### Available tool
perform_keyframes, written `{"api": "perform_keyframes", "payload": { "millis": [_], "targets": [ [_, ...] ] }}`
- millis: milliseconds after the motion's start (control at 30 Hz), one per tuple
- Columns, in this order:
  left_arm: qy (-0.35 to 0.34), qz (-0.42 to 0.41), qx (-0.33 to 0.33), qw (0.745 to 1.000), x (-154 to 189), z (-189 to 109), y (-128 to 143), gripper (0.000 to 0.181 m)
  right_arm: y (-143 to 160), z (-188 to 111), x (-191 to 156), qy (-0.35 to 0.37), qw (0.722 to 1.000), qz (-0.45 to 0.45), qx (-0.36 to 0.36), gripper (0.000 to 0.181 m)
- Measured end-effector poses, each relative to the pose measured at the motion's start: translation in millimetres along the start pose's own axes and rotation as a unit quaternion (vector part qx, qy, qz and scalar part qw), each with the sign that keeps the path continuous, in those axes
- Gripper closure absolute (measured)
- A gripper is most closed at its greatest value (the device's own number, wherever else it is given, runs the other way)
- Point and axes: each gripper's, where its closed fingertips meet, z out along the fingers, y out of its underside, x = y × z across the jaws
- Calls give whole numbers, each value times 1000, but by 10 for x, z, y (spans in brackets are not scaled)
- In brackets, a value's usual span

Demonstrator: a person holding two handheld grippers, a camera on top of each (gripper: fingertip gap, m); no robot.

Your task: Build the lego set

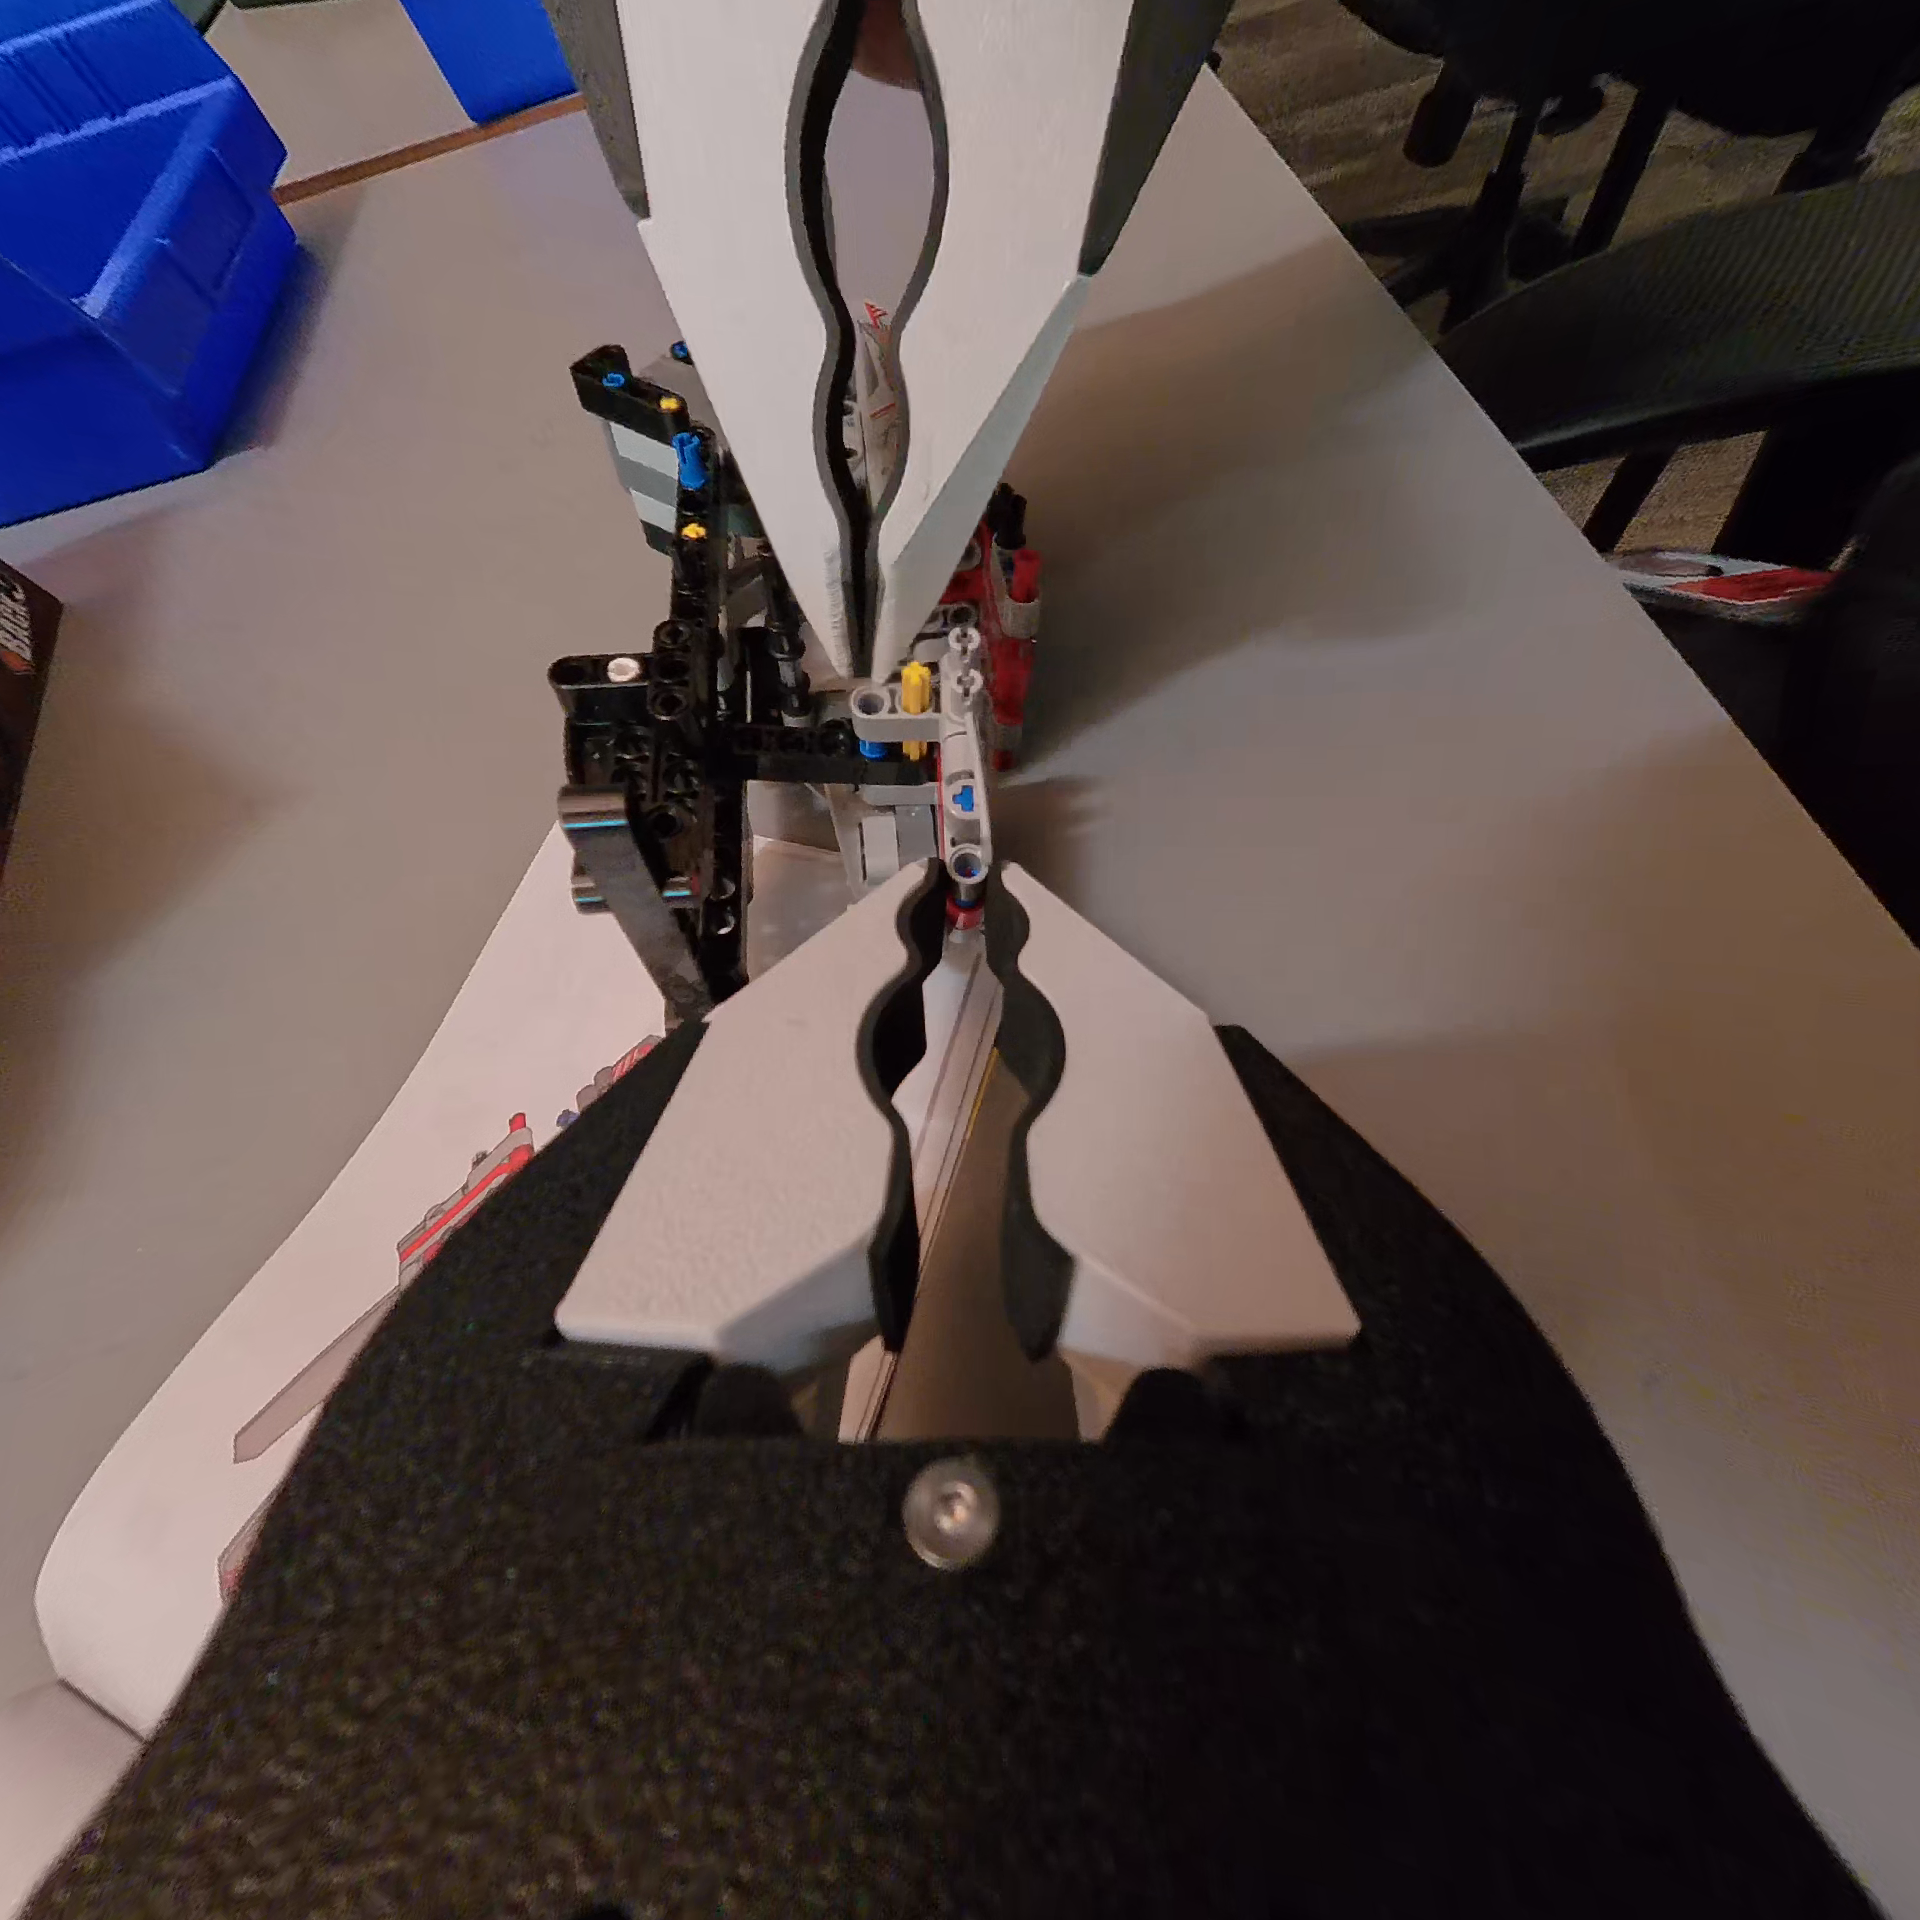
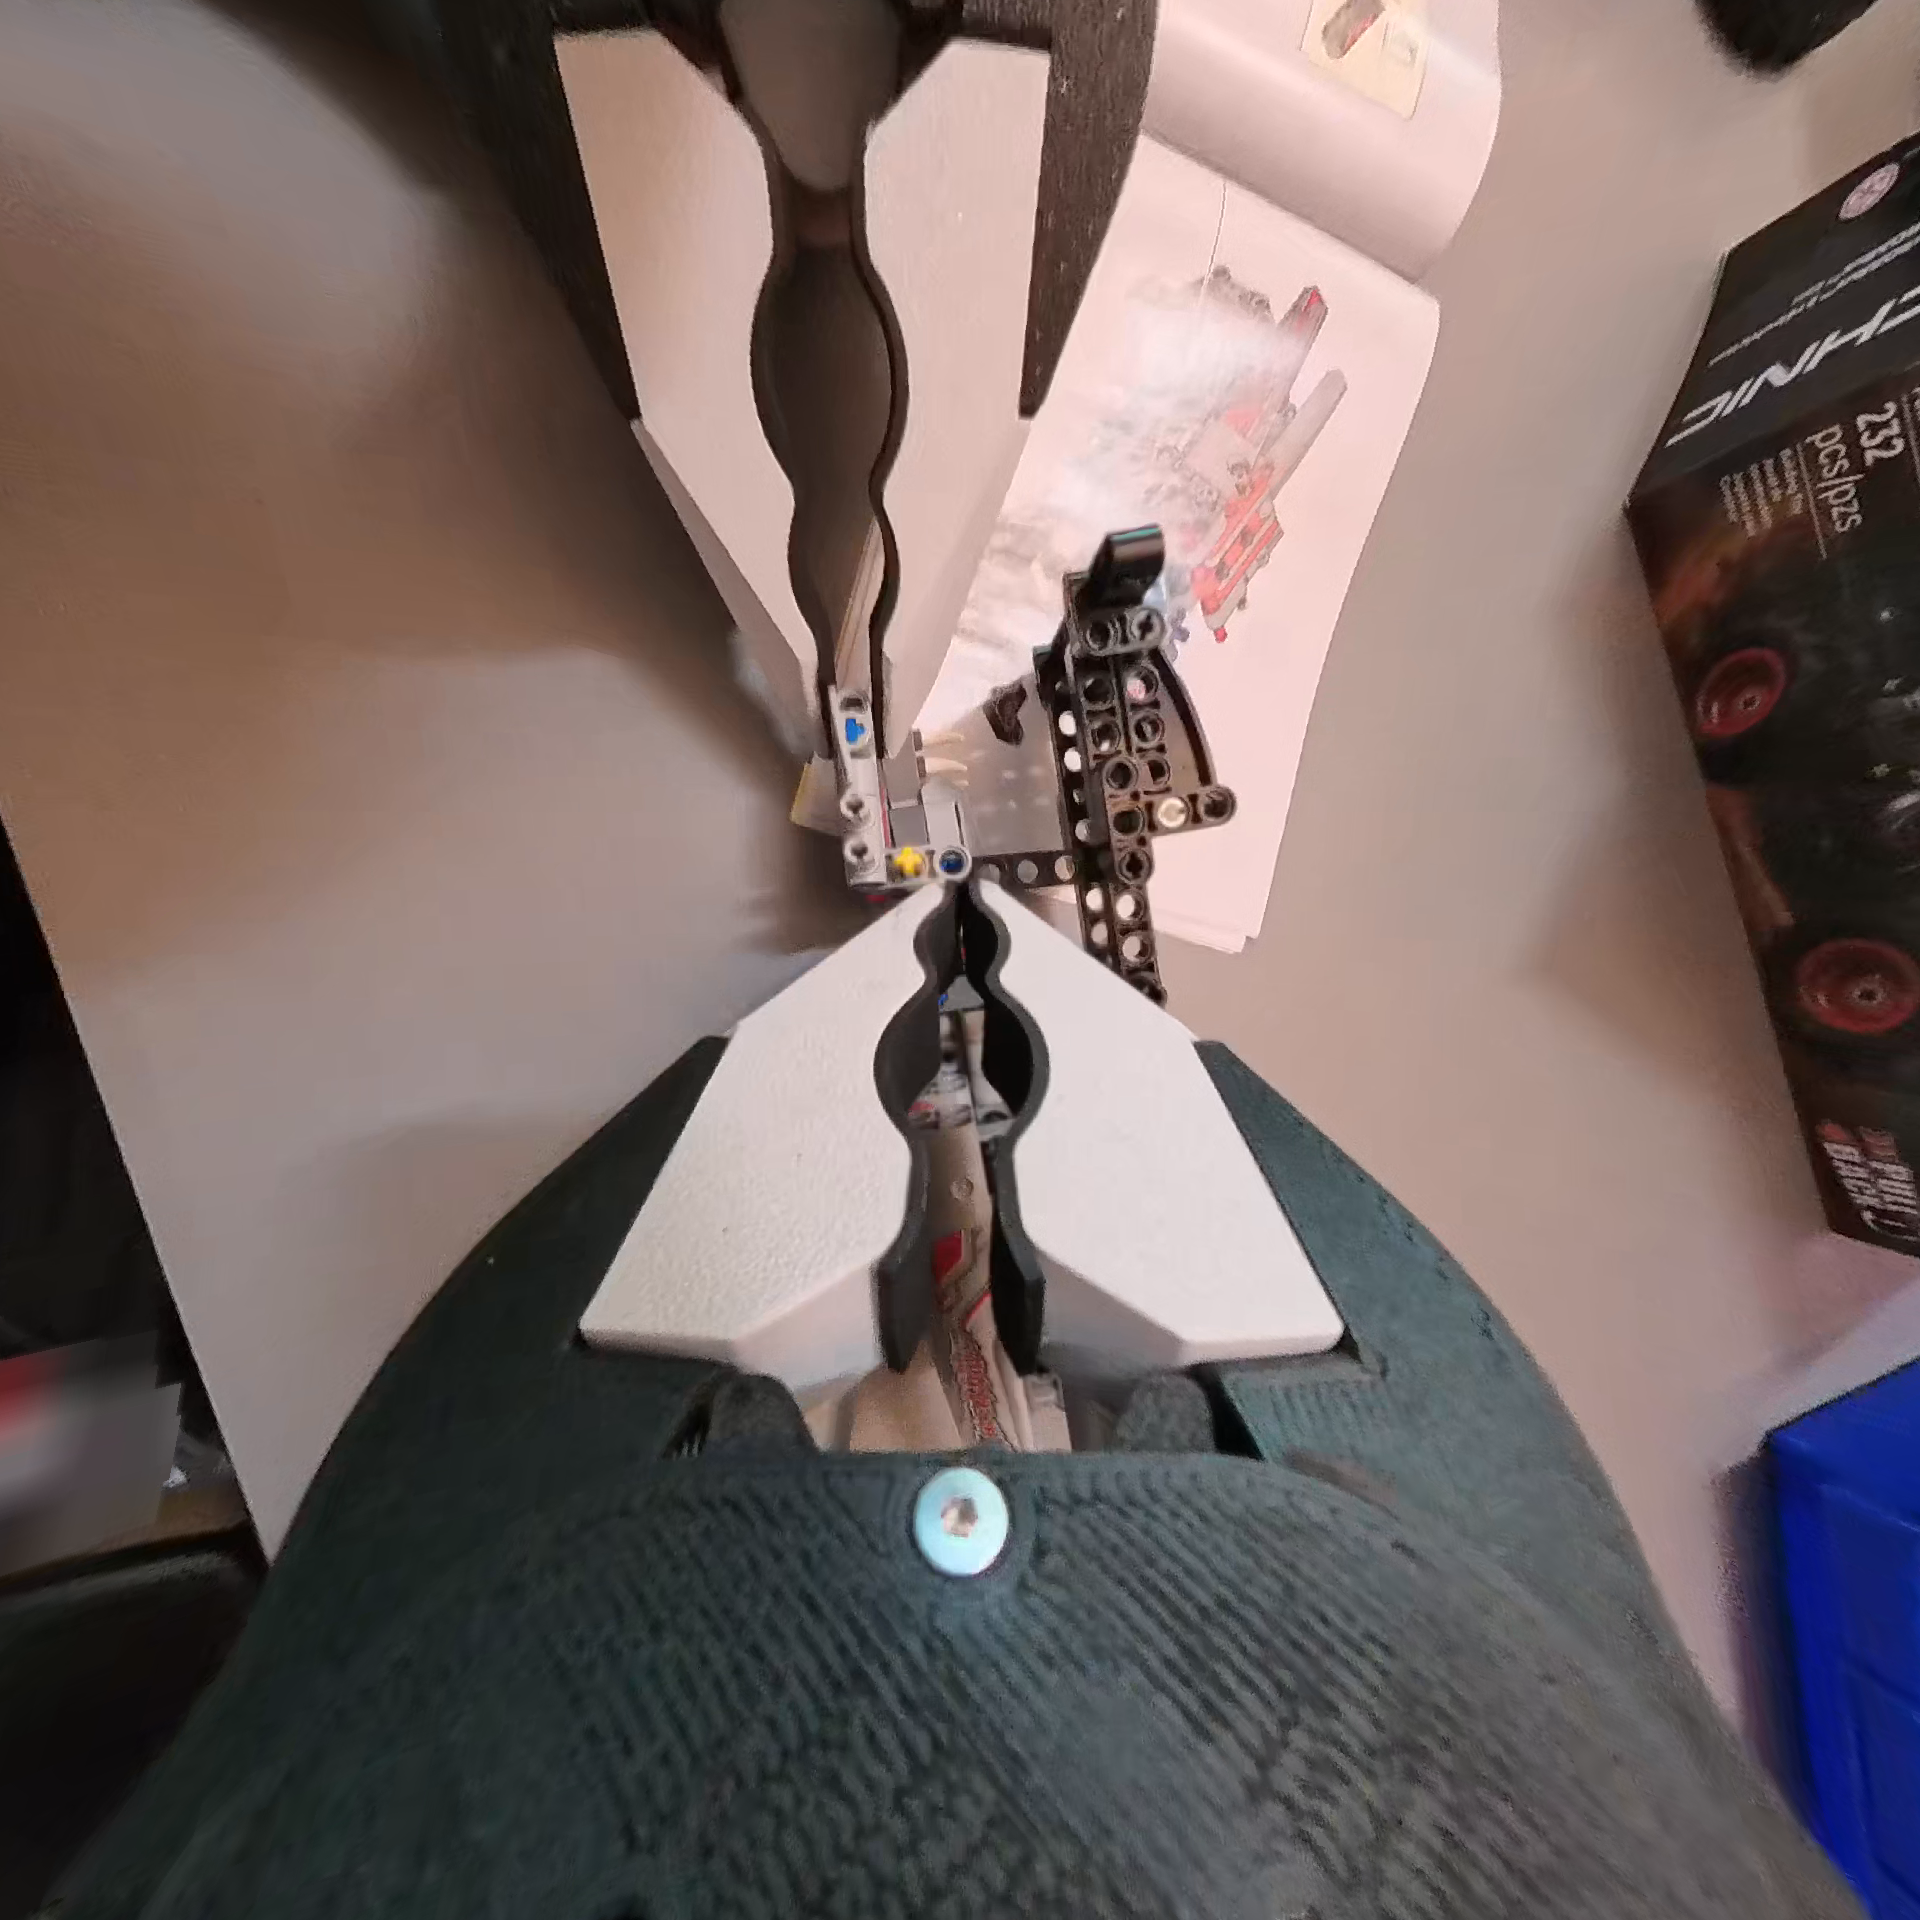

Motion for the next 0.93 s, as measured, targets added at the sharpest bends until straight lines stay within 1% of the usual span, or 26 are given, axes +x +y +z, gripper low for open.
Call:
{"api": "perform_keyframes", "payload": {
  "millis": [100, 233, 333, 667, 833, 933],
  "targets": [
    [1, 1, 0, 1000, 2, -1, 0, 176, 7, 3, -11, -4, 1000, -19, -14, 181],
    [2, 0, 1, 1000, -2, 0, -4, 176, -202, -84, -7, -17, 999, -9, 37, 181],
    [3, 0, 1, 1000, -2, 0, -4, 176, -87, 2, -19, -21, 999, -35, -20, 181],
    [4, 0, 2, 1000, -6, 4, -10, 176, -21, 30, 1, -31, 993, -54, -99, 181],
    [9, -7, 3, 1000, -4, 9, -19, 177, 20, 40, 3, -30, 991, -53, -115, 181],
    [8, -5, 2, 1000, -4, 7, -14, 176, 10, 45, 6, -20, 989, -68, -126, 181]
  ]
}}
